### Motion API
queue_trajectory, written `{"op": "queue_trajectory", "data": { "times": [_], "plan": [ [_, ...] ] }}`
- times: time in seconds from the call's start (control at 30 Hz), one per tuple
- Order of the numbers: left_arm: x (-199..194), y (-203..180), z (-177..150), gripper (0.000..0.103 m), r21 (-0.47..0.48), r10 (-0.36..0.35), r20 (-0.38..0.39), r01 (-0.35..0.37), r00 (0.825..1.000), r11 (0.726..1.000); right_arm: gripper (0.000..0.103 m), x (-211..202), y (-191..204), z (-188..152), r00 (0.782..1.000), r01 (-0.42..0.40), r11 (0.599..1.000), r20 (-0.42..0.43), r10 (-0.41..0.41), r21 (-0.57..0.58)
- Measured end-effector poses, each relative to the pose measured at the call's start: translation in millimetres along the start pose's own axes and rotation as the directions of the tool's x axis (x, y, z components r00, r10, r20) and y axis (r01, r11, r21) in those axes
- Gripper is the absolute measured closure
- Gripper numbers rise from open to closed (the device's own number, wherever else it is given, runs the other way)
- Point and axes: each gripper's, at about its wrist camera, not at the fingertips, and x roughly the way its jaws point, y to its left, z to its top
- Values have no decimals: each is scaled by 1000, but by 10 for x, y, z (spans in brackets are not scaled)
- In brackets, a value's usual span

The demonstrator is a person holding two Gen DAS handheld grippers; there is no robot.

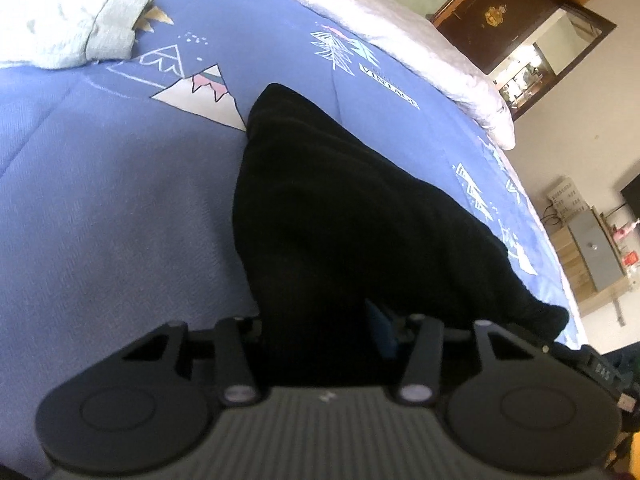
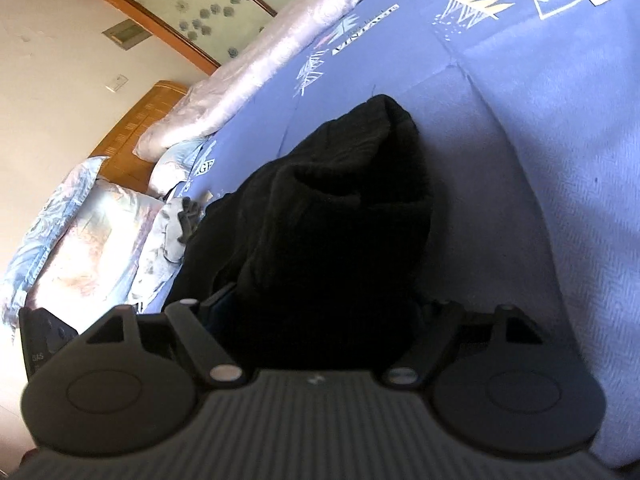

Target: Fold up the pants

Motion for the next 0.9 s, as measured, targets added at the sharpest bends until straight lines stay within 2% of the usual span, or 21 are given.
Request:
{"op": "queue_trajectory", "data": {
  "times": [0.13,0.9],
  "plan": [
    [-23,16,11,56,-15,-12,-2,12,1000,1000,15,49,57,19,1000,-1,1000,2,1,1],
    [-31,30,1,55,-16,-18,4,19,1000,1000,15,63,118,-5,1000,17,999,11,-16,-39]
  ]
}}
